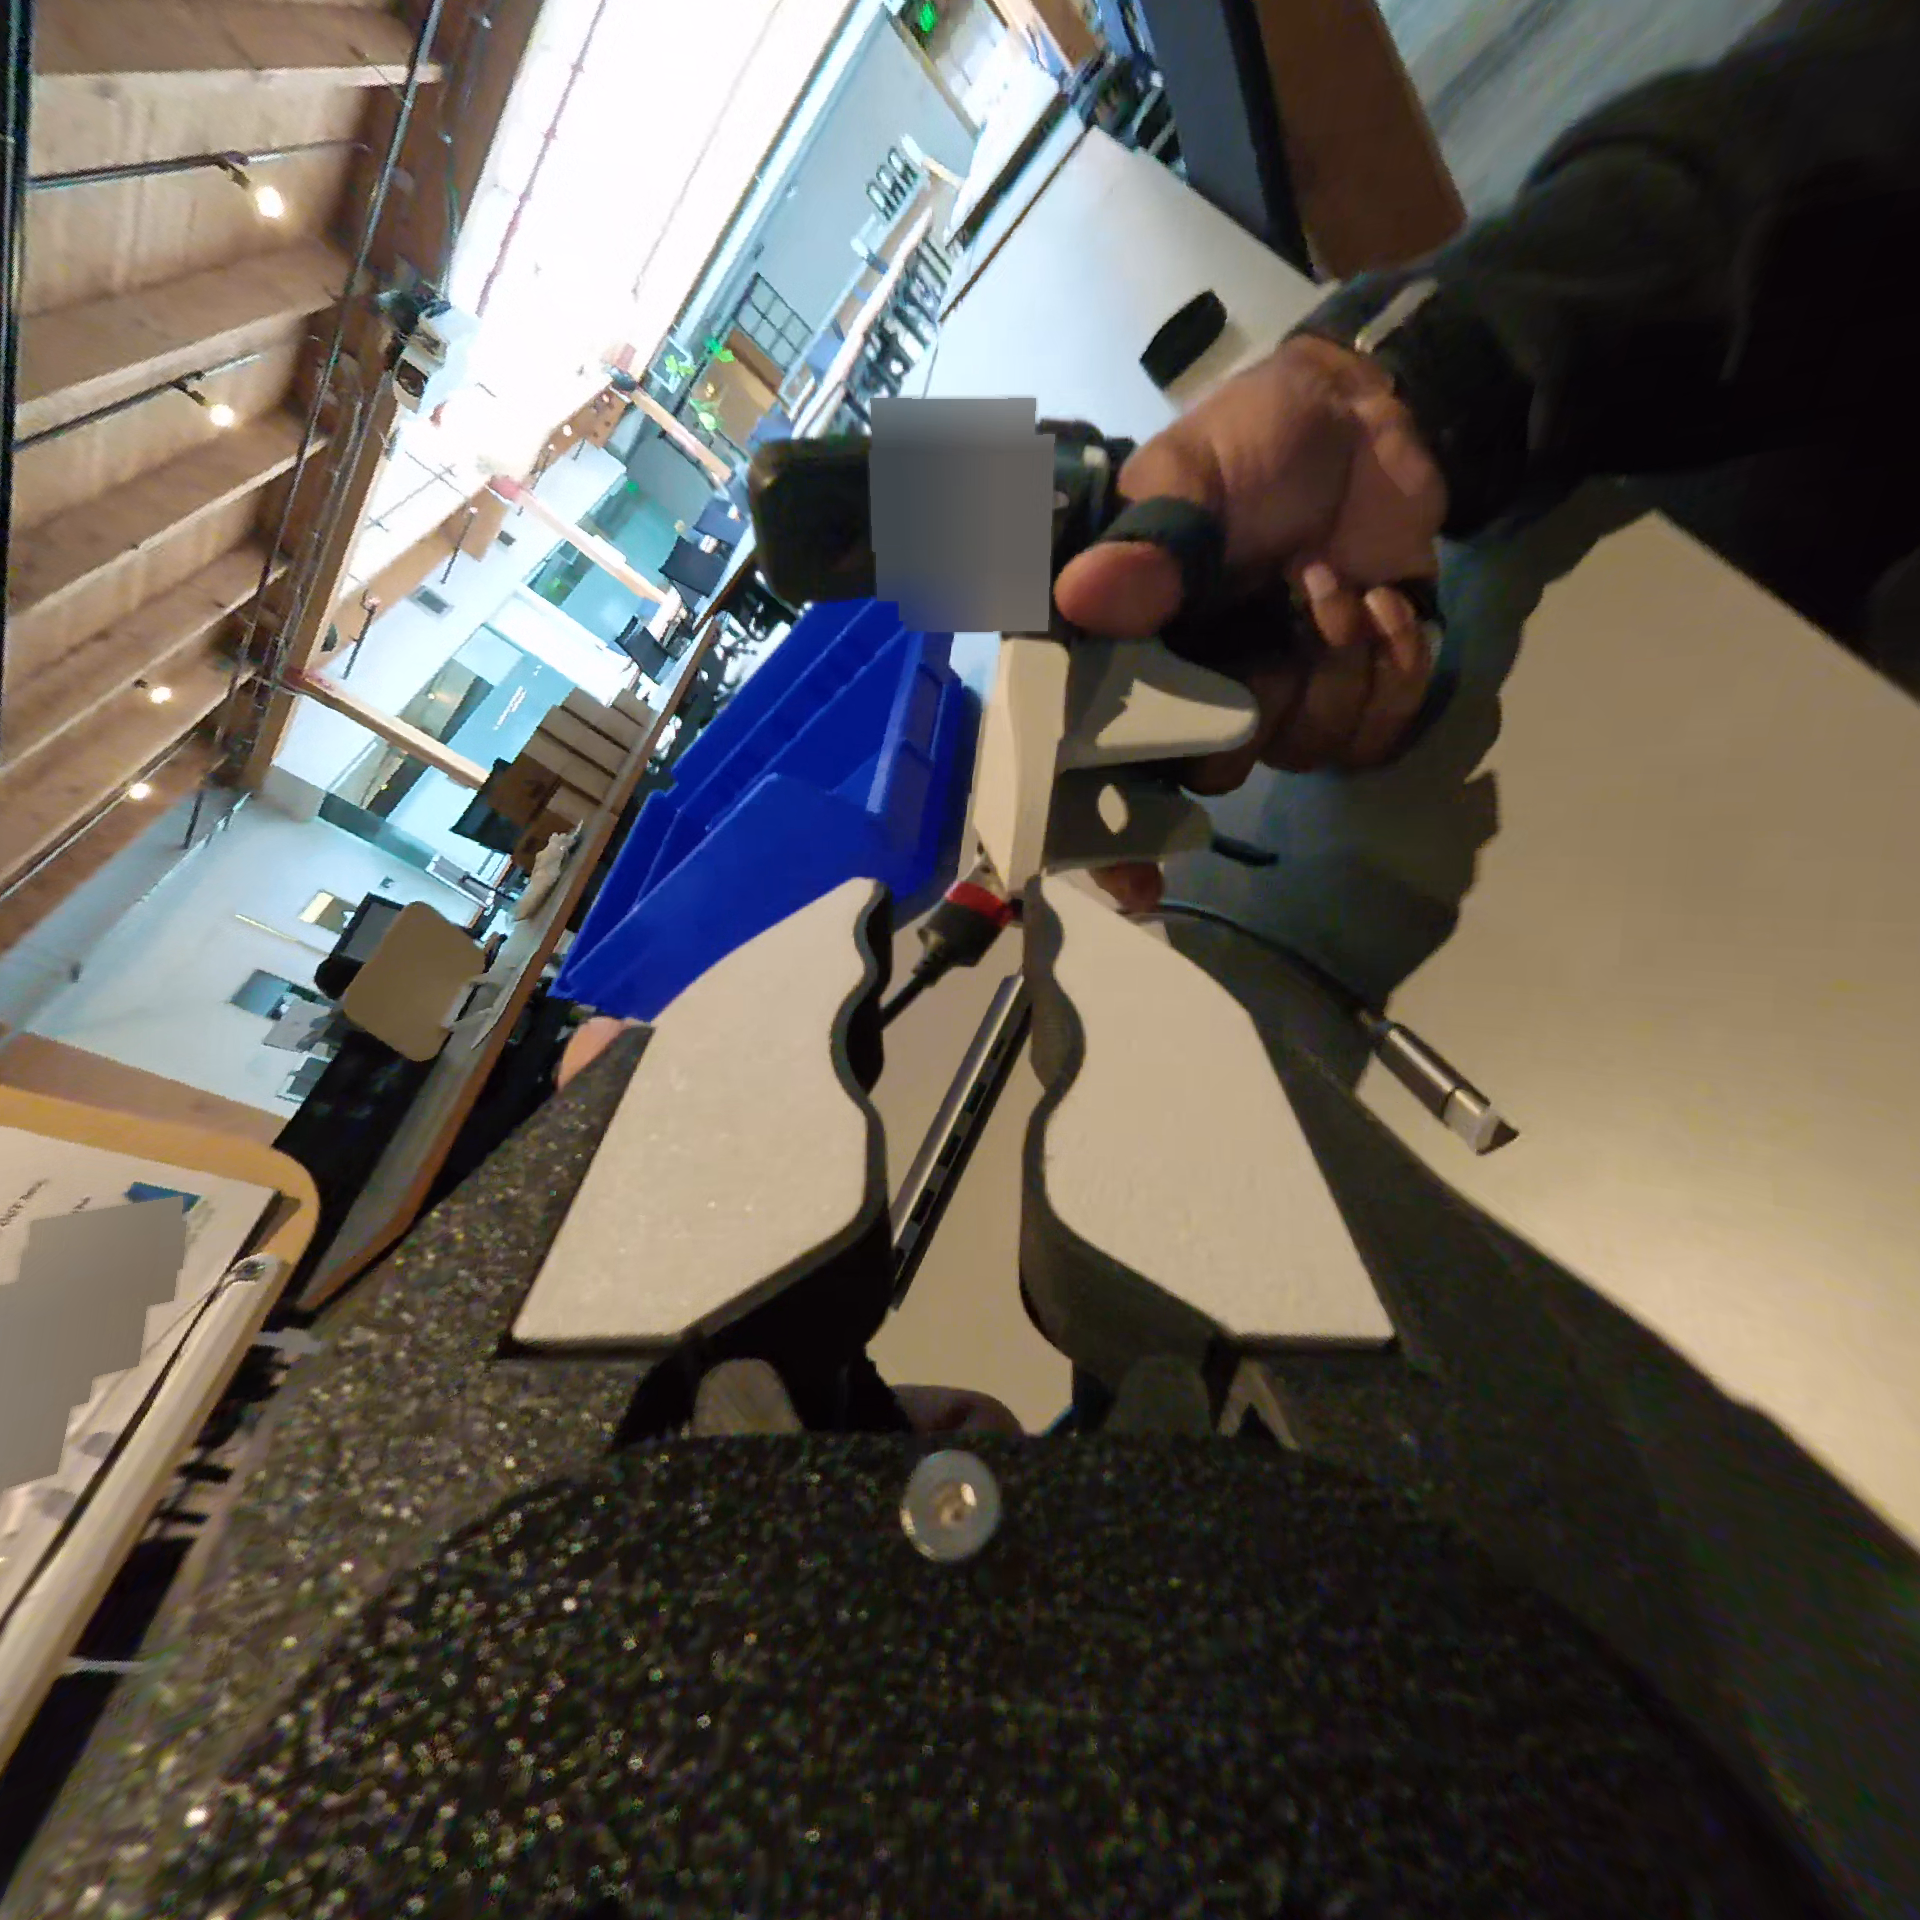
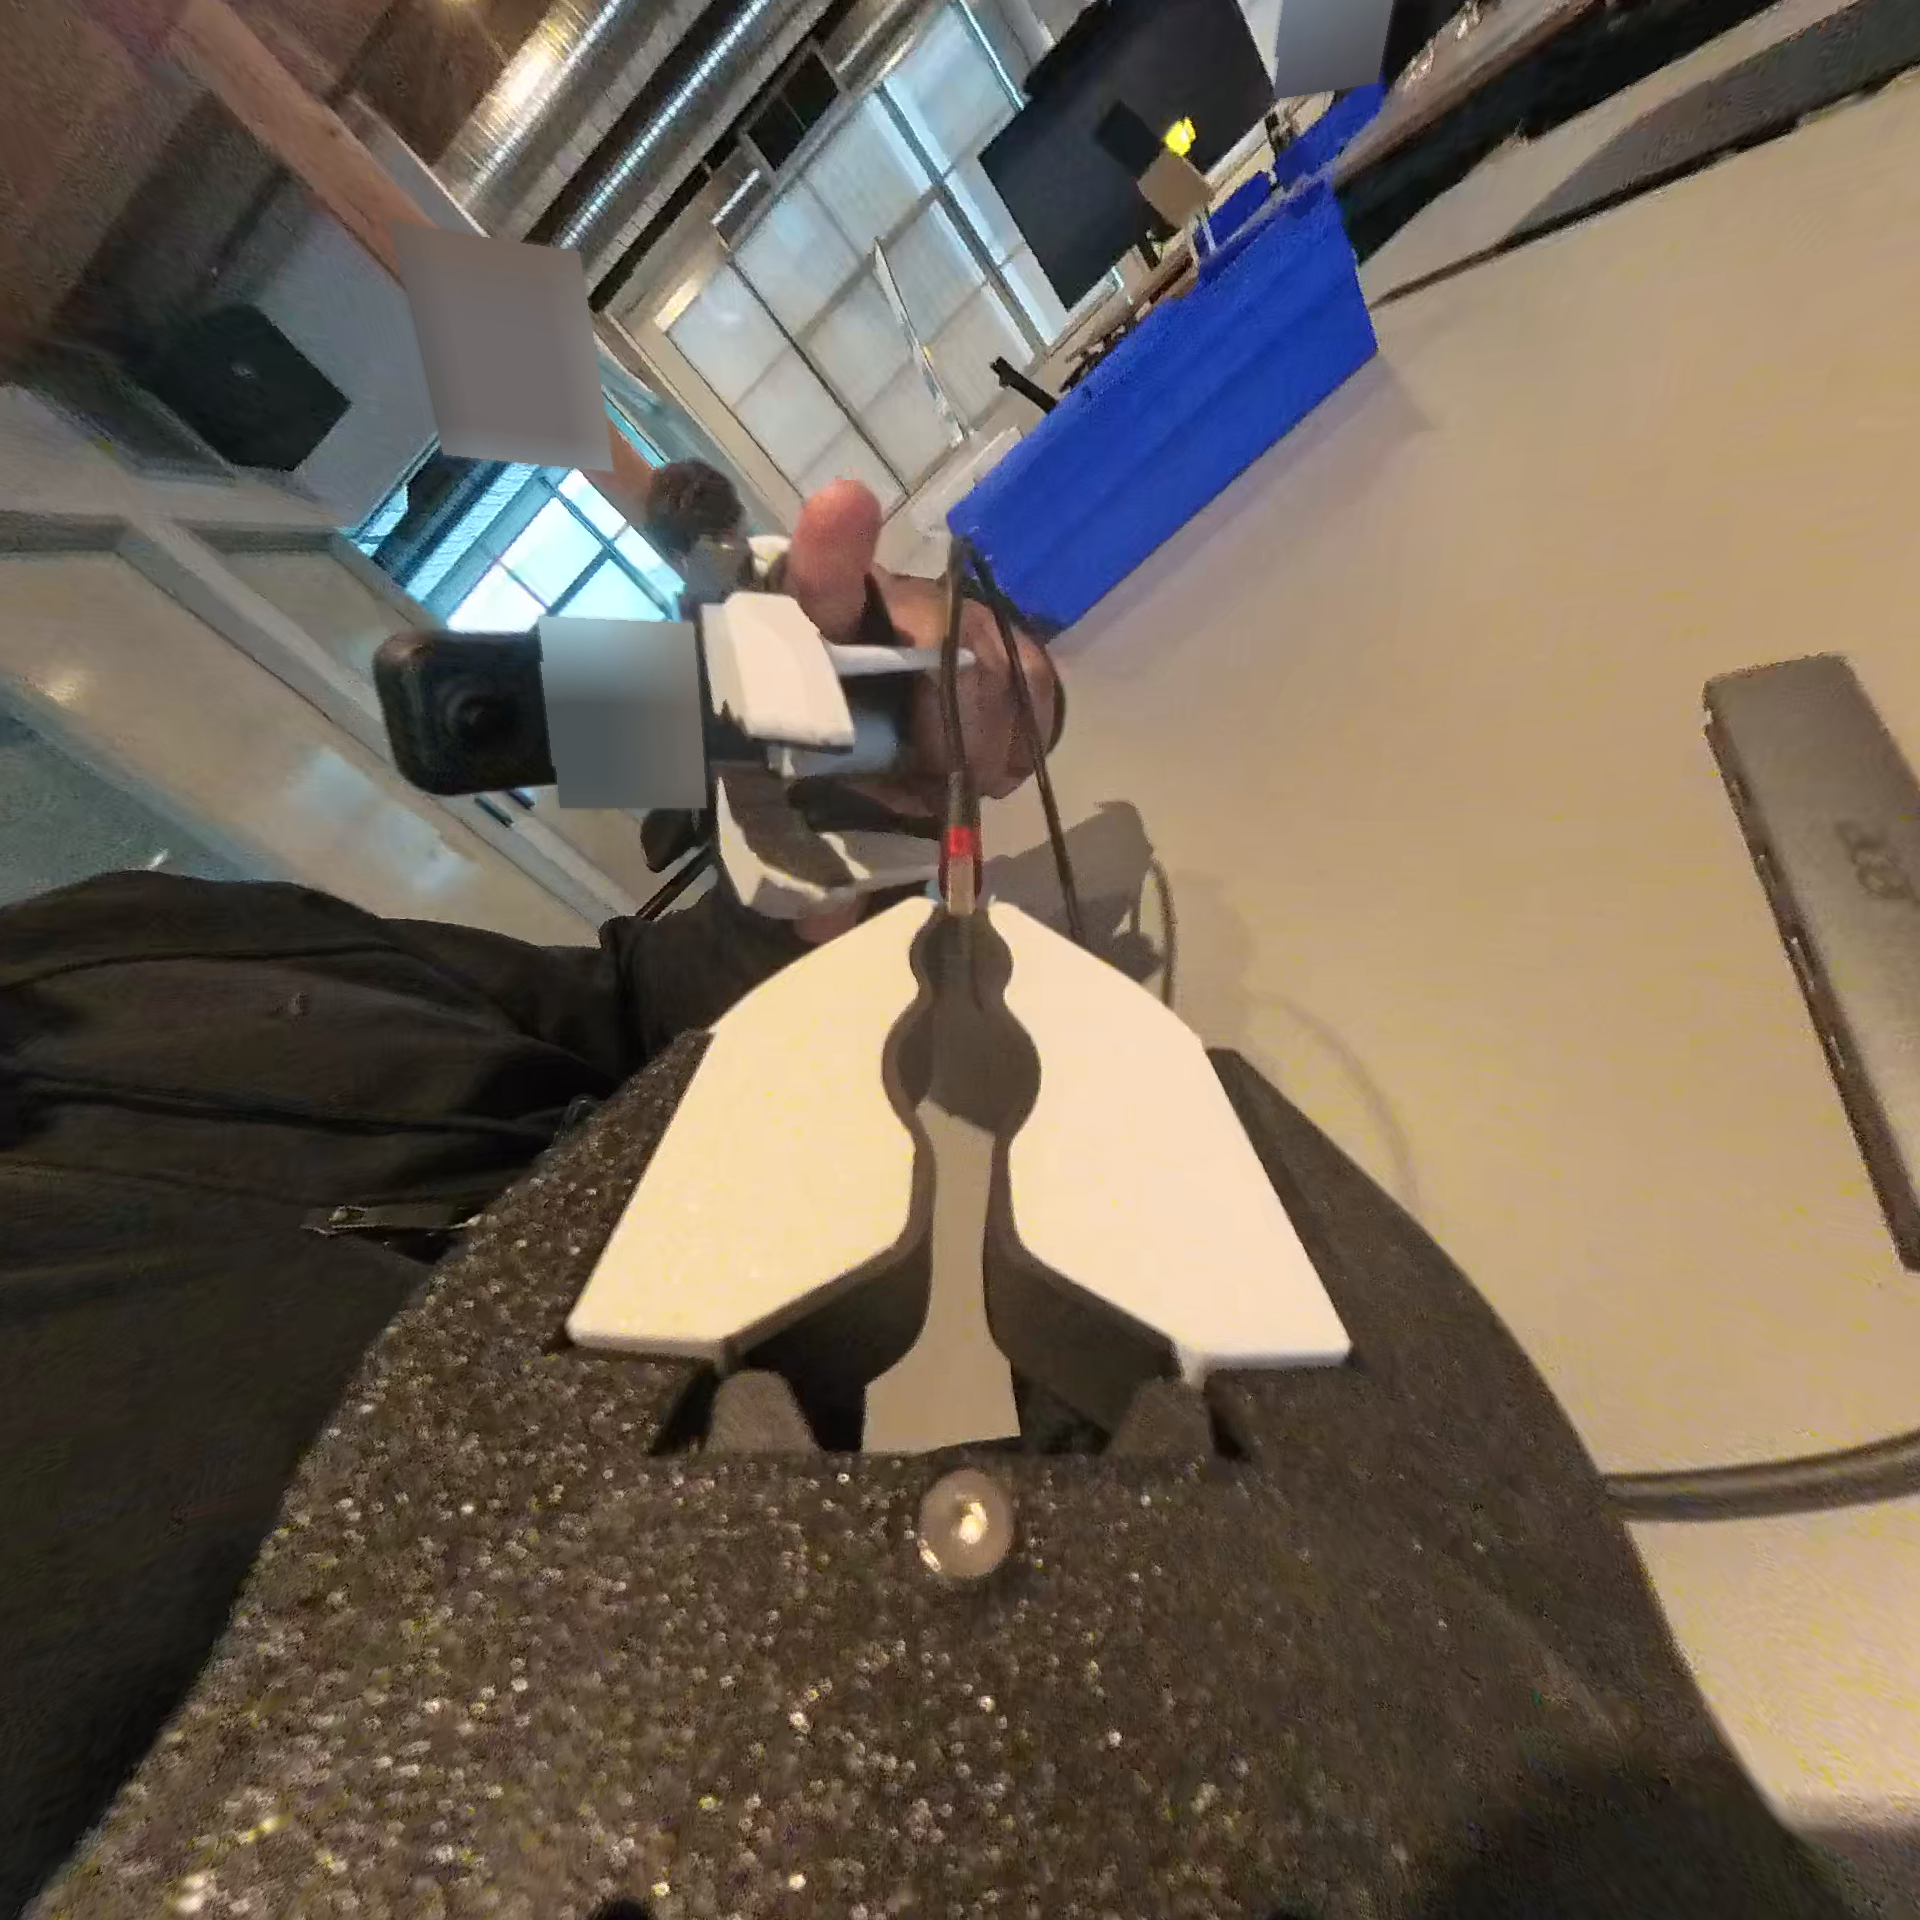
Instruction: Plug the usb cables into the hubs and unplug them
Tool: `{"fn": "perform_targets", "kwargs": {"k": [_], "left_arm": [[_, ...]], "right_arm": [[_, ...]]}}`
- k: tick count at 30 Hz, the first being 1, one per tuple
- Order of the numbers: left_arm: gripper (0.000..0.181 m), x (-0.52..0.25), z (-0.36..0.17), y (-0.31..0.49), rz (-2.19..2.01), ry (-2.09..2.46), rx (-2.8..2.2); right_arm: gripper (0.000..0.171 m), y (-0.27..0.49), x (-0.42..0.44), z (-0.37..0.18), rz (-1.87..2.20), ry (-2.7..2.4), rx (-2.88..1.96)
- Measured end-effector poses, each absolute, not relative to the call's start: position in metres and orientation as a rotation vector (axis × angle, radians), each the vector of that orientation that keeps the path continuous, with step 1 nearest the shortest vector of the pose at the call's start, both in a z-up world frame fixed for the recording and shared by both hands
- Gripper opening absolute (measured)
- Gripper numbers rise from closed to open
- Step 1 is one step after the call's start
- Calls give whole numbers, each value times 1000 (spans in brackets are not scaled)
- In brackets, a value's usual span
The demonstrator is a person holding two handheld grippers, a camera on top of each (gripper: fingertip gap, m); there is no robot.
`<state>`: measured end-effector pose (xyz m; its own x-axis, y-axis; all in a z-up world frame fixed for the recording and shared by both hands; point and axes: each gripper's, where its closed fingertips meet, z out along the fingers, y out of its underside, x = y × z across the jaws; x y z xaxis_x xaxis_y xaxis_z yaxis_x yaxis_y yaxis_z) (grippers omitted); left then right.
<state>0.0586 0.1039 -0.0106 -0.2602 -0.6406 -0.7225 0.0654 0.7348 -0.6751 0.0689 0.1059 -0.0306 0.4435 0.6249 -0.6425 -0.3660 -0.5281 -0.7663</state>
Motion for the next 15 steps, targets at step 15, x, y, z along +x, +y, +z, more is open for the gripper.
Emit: {"fn": "perform_targets", "kwargs": {"k": [15], "left_arm": [[28, 6, 55, 203, -747, 1360, -696]], "right_arm": [[4, 94, 67, -20, 1402, -277, -1632]]}}
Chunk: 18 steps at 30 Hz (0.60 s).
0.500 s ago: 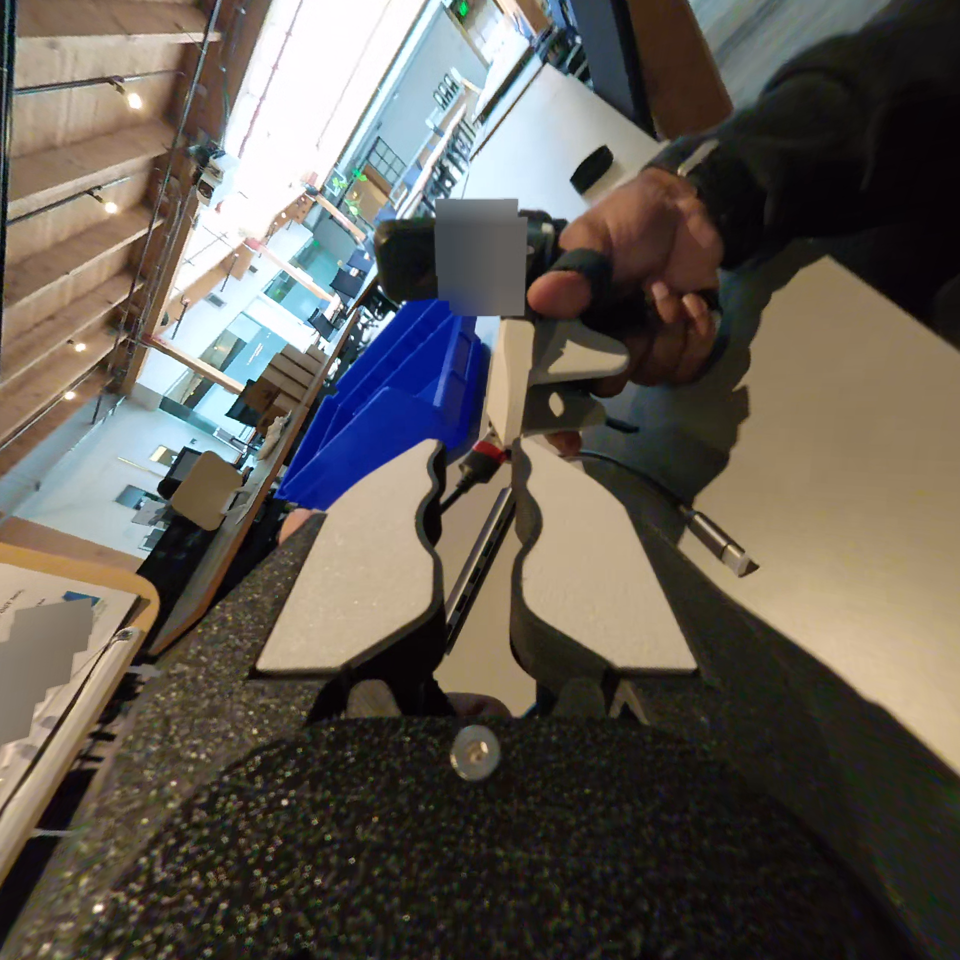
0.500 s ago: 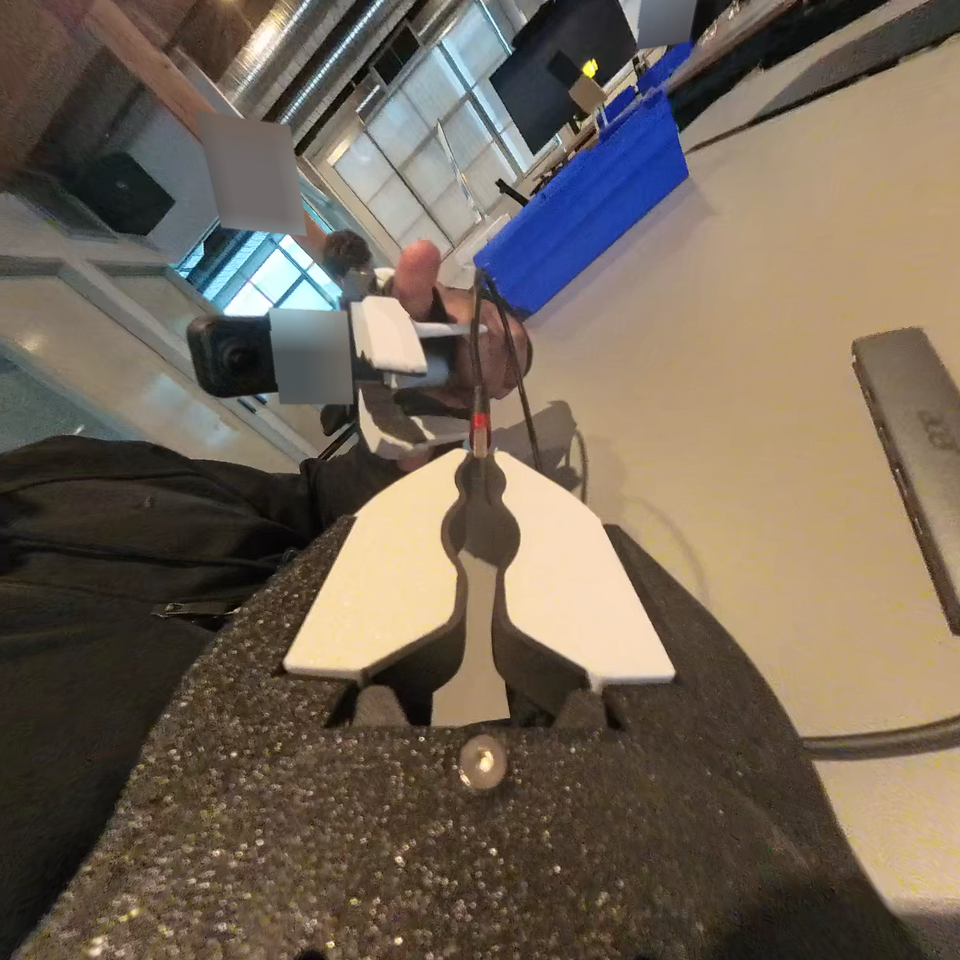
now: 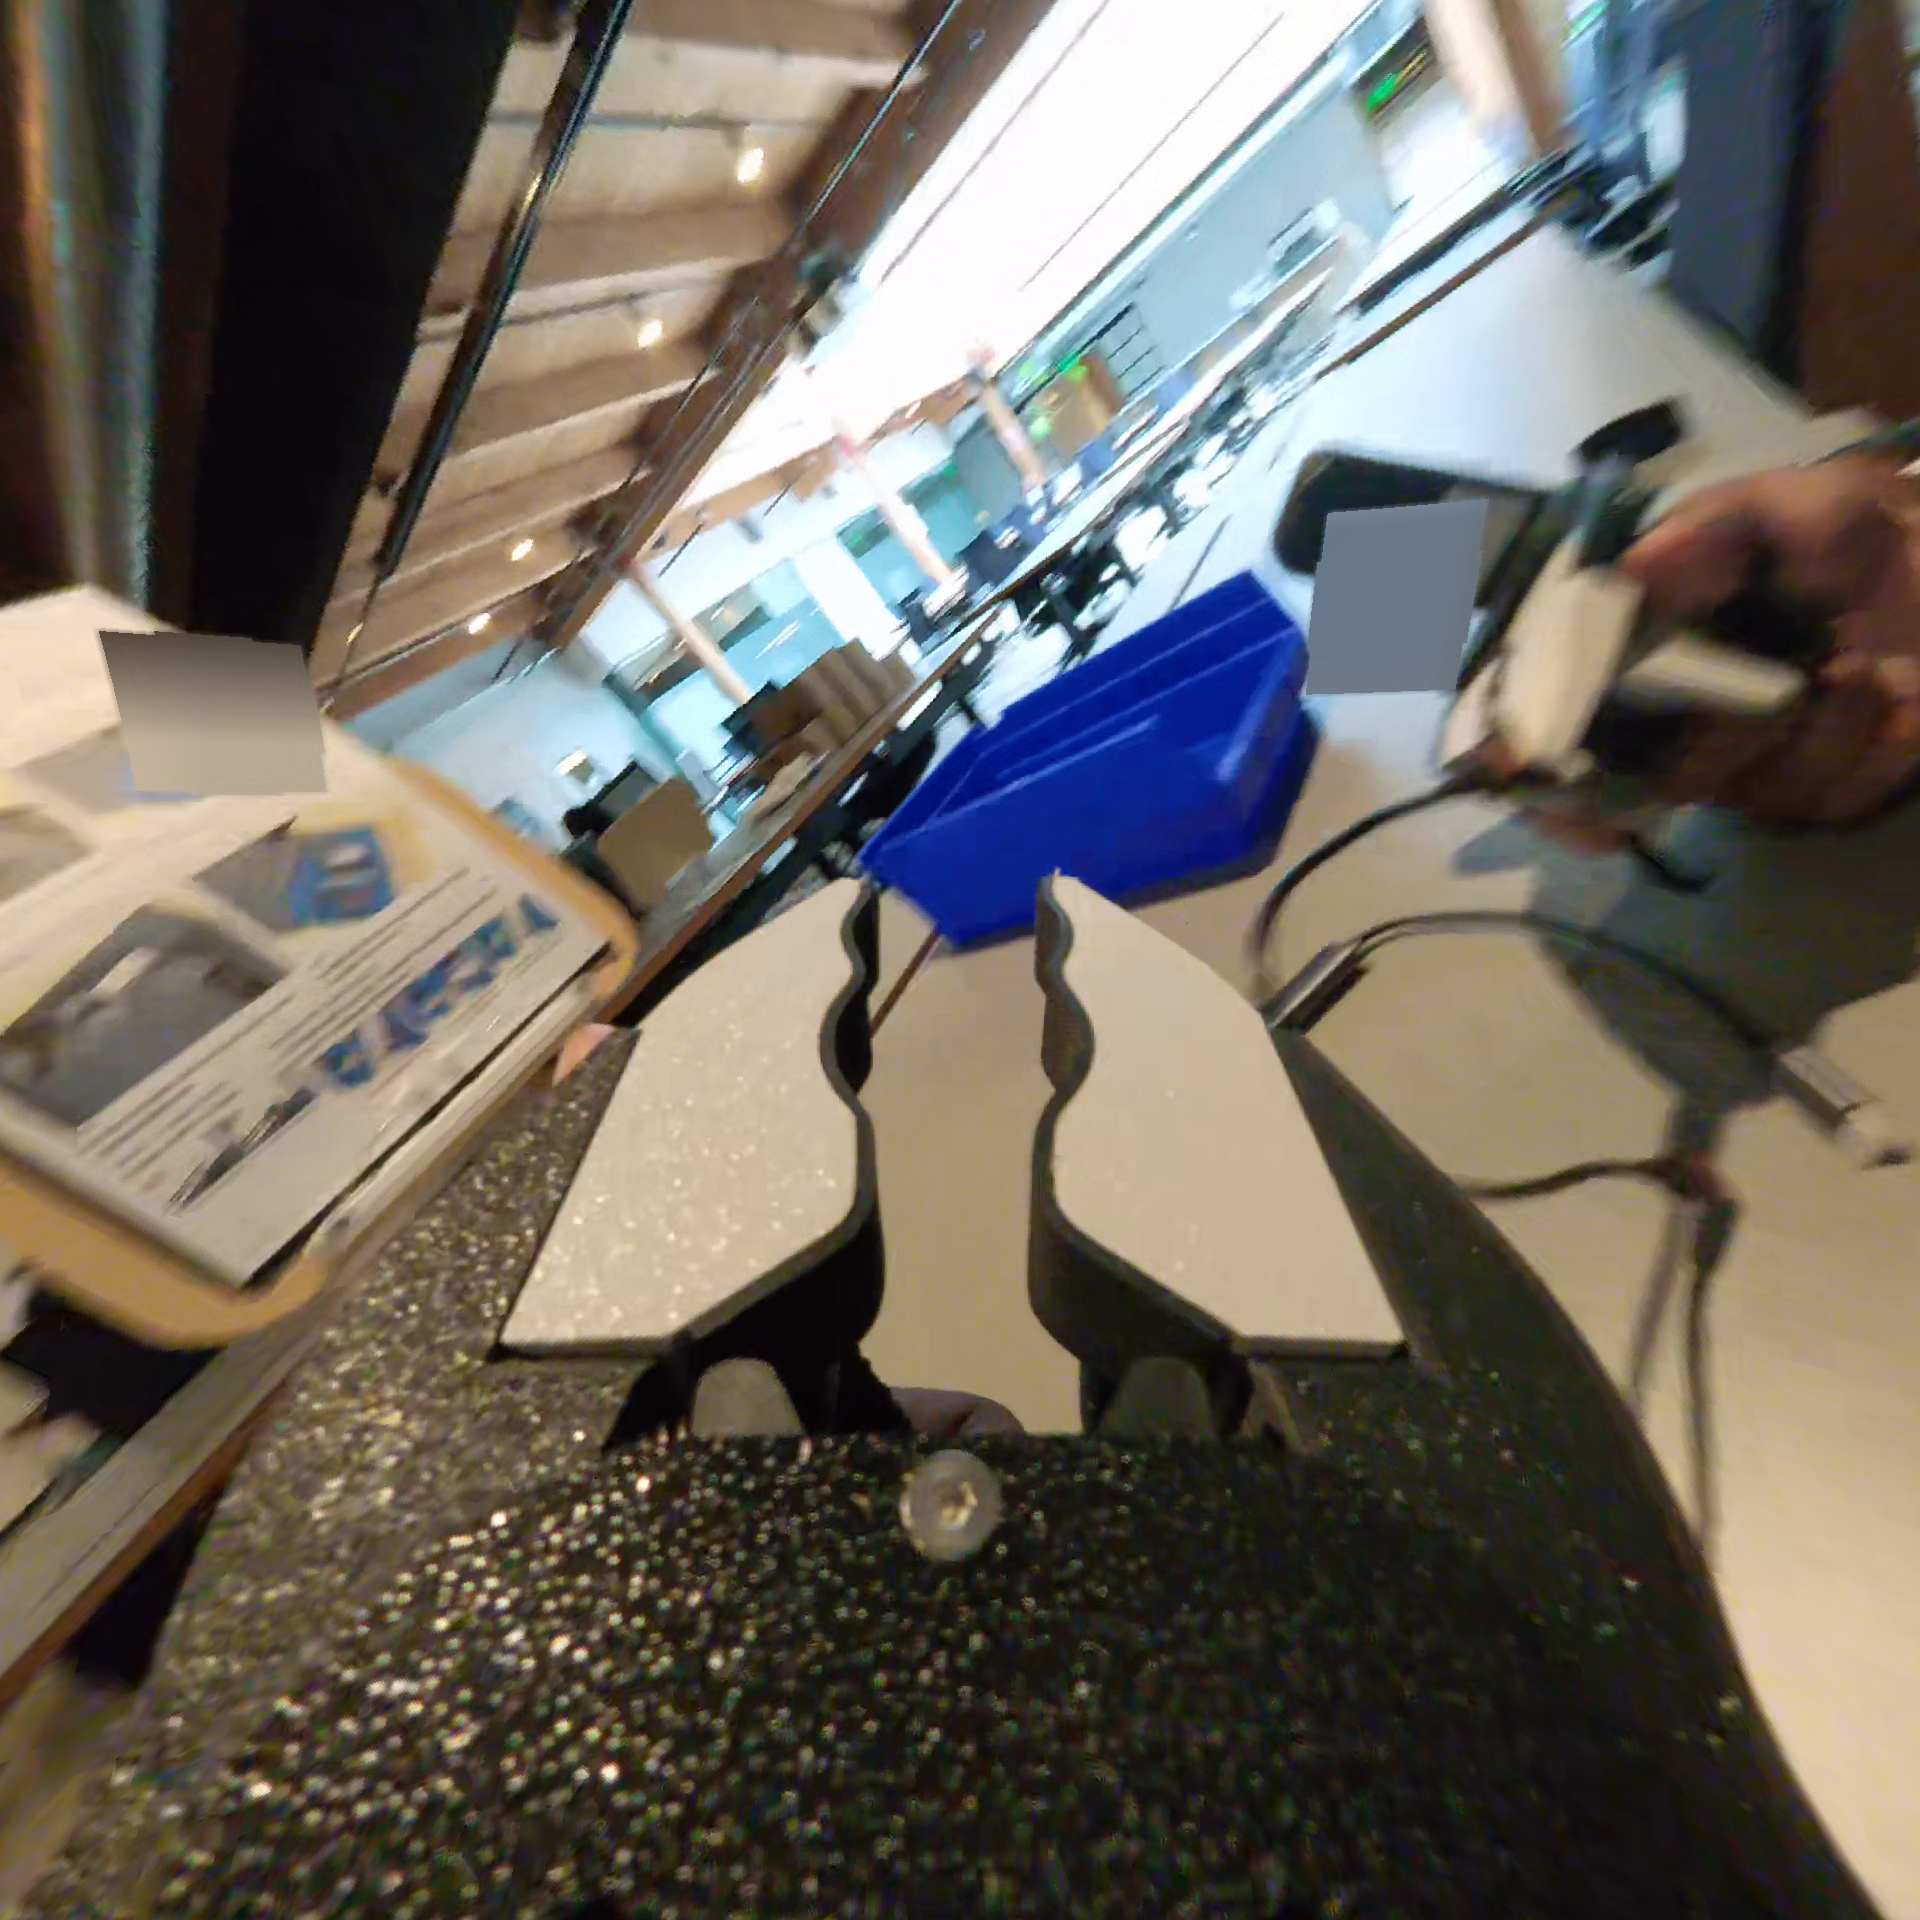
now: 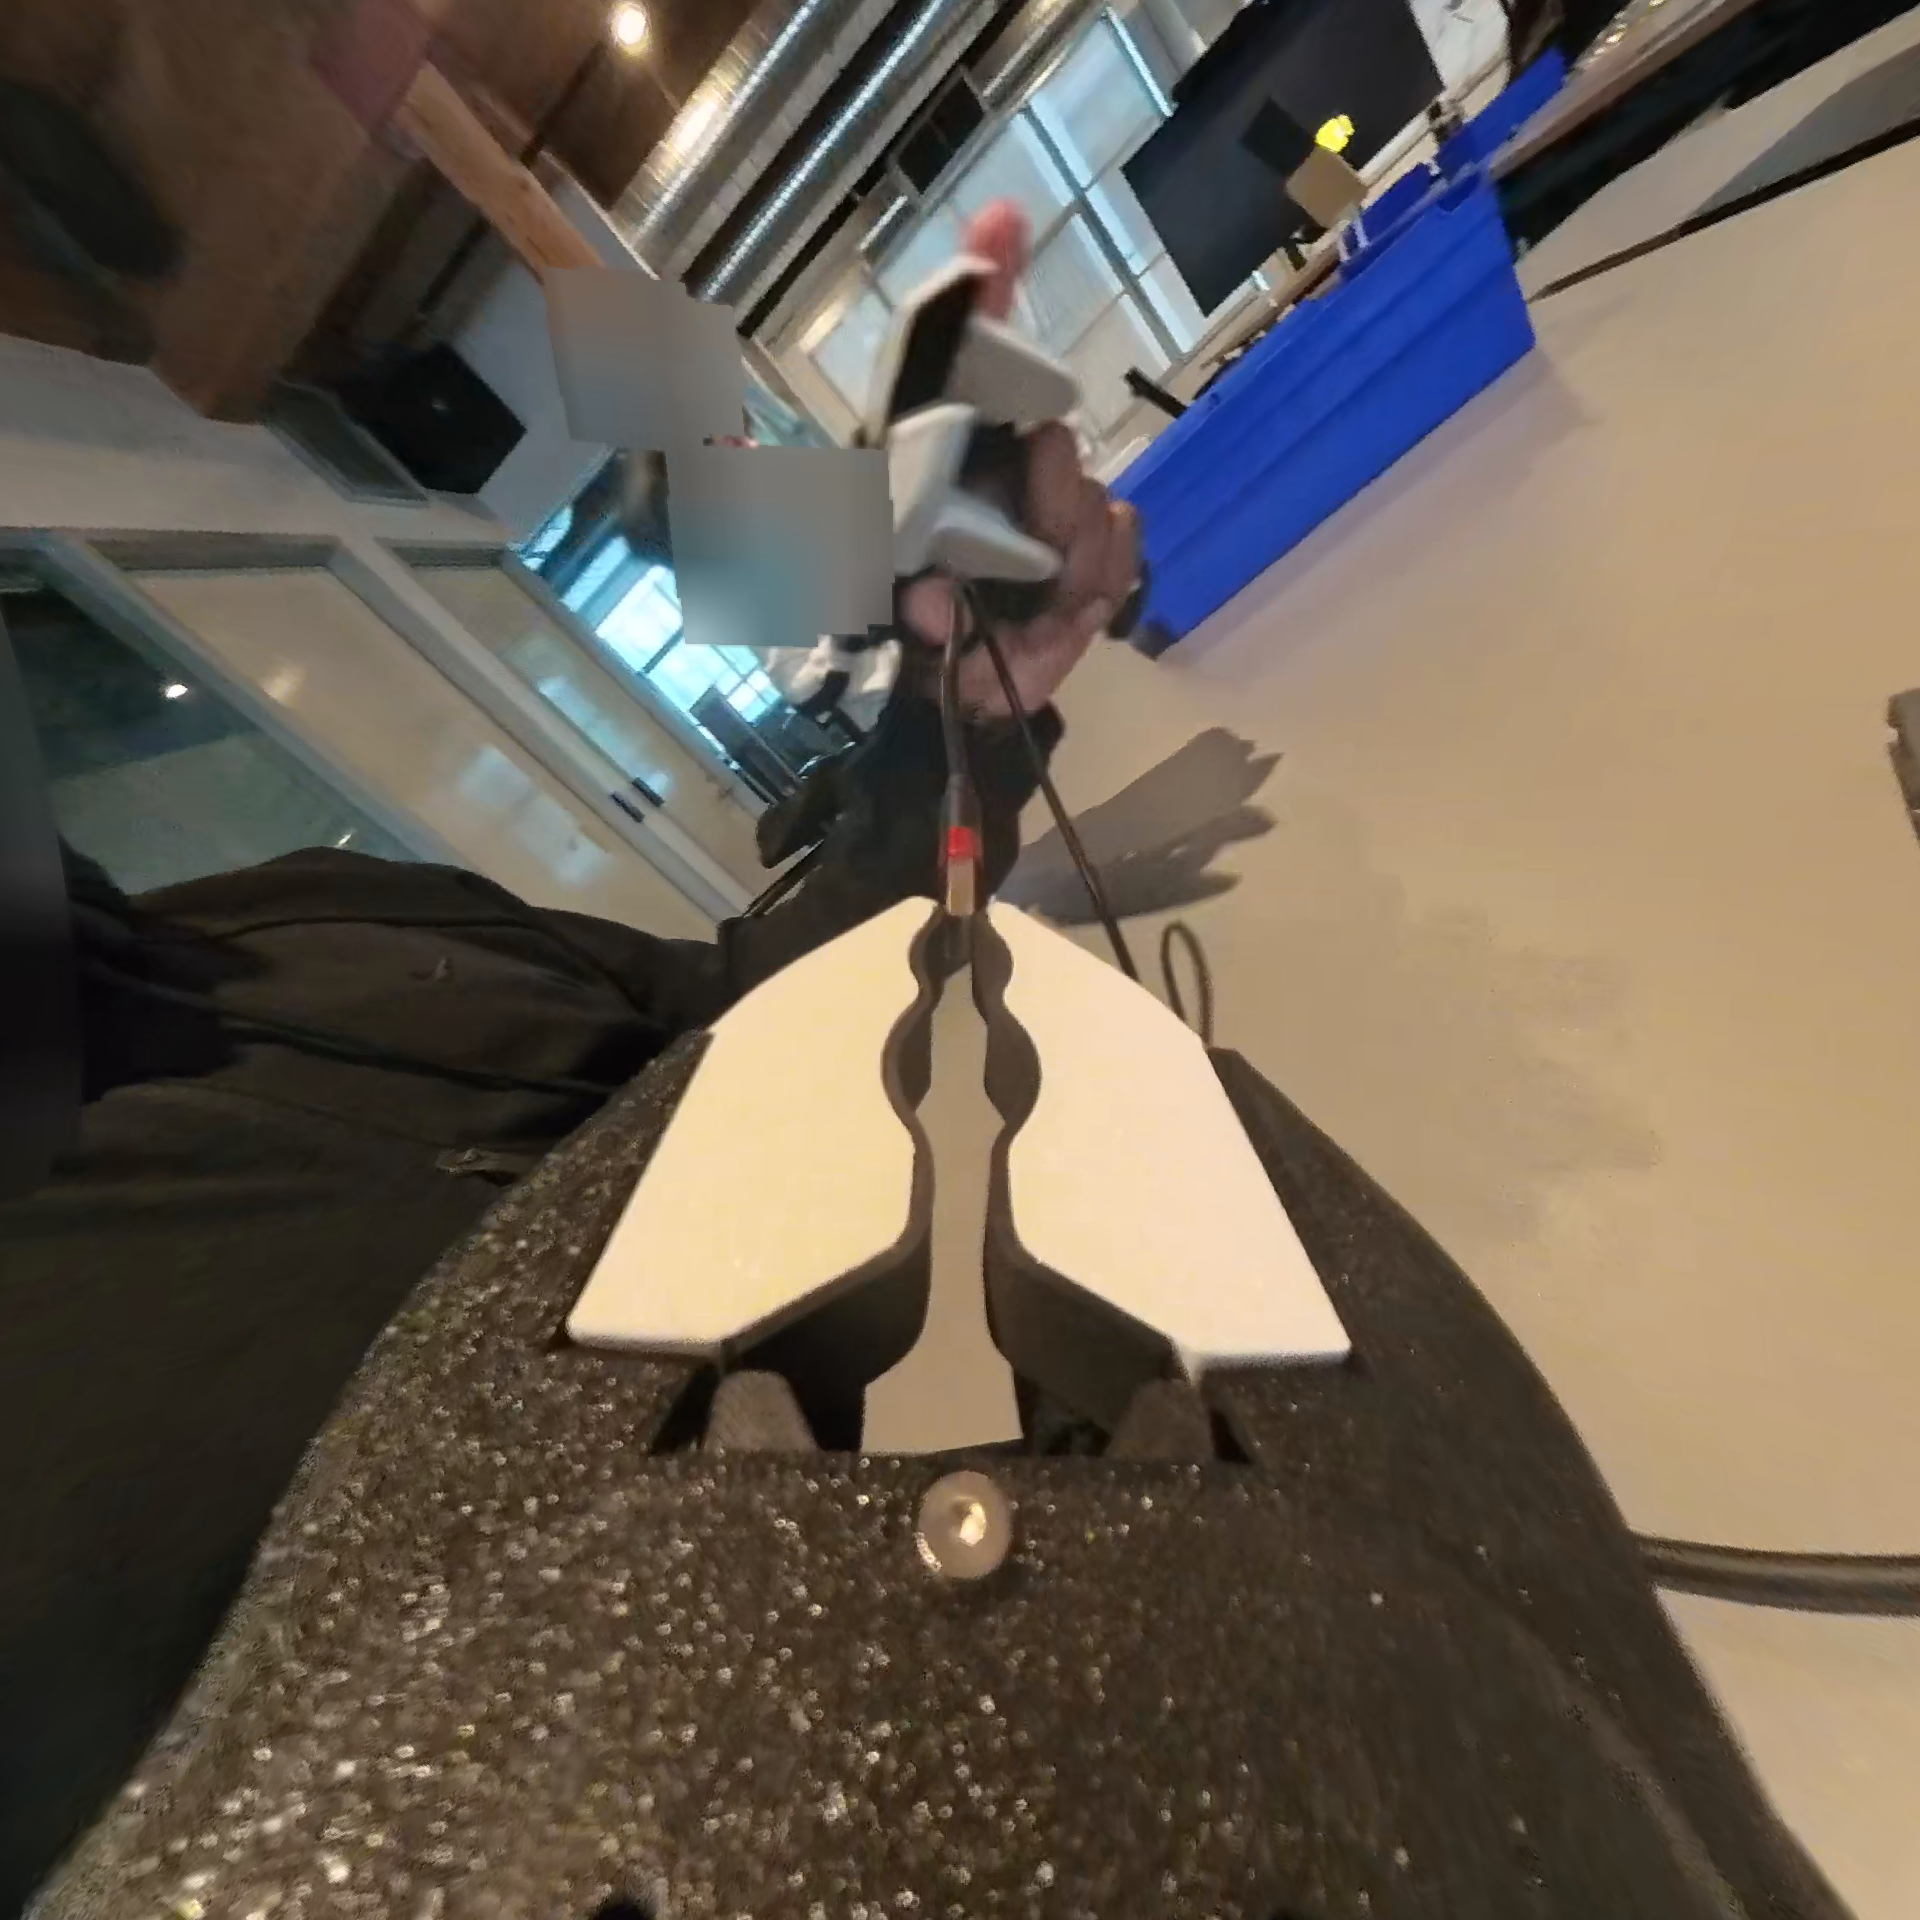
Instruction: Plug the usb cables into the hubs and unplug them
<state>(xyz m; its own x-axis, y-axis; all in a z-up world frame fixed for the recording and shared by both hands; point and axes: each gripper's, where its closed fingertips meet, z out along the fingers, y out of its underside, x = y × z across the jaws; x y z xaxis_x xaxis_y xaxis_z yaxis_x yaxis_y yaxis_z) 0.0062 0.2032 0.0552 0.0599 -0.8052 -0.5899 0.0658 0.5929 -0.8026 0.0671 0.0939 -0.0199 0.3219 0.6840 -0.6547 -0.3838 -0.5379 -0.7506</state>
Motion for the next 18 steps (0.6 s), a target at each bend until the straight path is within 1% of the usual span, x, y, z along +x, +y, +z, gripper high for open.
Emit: {"fn": "perform_targets", "kwargs": {"k": [3, 5, 11, 14, 18], "left_arm": [[27, -1, 37, 242, -649, 1355, -821], [26, 8, 21, 242, -650, 1410, -843], [24, 46, -38, 150, -727, 1797, -577], [26, 45, -38, 112, -838, 1837, -441], [26, 41, -32, 88, -857, 1838, -327]], "right_arm": [[4, 88, 63, -16, 1427, -322, -1605], [4, 85, 57, -16, 1439, -359, -1605], [4, 75, 39, -18, 1486, -468, -1613], [4, 68, 33, -18, 1501, -522, -1614], [4, 66, 30, -19, 1512, -543, -1622]]}}
